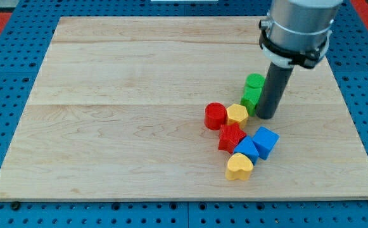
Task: Move robot arm to the bottom of the blue triangle
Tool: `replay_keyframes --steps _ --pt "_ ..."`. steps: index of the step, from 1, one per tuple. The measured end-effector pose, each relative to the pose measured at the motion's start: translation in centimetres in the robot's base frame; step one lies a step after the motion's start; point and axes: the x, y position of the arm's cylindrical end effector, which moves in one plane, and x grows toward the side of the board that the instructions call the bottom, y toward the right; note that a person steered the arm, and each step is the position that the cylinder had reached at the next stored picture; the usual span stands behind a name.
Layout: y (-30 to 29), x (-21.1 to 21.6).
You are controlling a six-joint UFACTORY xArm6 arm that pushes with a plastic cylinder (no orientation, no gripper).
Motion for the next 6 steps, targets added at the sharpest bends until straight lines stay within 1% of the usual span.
replay_keyframes --steps 2,3,4,5,6 --pt "-2.2 -8.0" --pt "0.9 -4.1" --pt "7.8 4.2" --pt "10.4 12.1" --pt "7.8 15.9"
